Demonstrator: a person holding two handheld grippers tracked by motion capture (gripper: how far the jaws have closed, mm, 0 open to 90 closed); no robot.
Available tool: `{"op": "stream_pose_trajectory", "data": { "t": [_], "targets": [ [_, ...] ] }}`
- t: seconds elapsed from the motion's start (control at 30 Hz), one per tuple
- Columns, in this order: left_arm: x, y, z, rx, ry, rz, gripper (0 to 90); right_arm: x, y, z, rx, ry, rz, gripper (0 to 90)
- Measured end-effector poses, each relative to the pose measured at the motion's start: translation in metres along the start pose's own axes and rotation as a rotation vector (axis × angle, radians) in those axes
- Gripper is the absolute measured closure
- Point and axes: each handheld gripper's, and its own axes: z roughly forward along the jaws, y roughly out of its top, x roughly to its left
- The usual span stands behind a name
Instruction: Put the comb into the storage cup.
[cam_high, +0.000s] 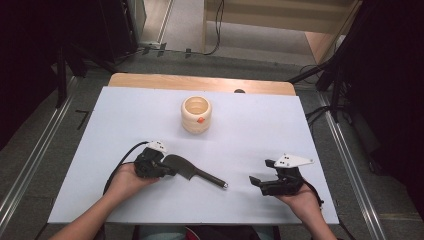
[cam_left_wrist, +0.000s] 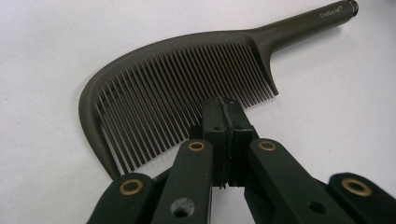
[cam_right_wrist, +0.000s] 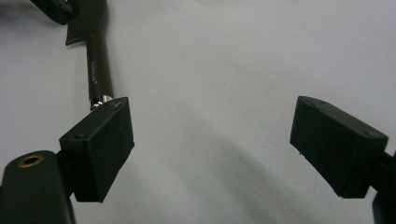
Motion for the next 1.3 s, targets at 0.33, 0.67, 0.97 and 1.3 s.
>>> {"op": "stream_pose_trajectory", "data": {
  "t": [0.33,0.67,0.97,1.3],
  "targets": [
    [-0.001,0.001,-0.002,0.003,-0.008,-0.008,86.0,0.000,0.000,0.000,-0.003,0.019,0.008,11.8],
    [-0.006,0.000,-0.025,-0.102,-0.060,-0.047,69.2,0.000,0.000,-0.002,-0.027,0.065,0.016,12.0],
    [-0.005,-0.010,-0.050,-0.216,-0.118,-0.176,38.5,0.000,0.000,-0.002,-0.019,0.080,0.020,12.1],
    [-0.011,-0.031,-0.064,-0.243,-0.049,-0.181,30.2,0.003,0.000,-0.003,-0.010,0.108,0.018,12.6]
  ]
}}
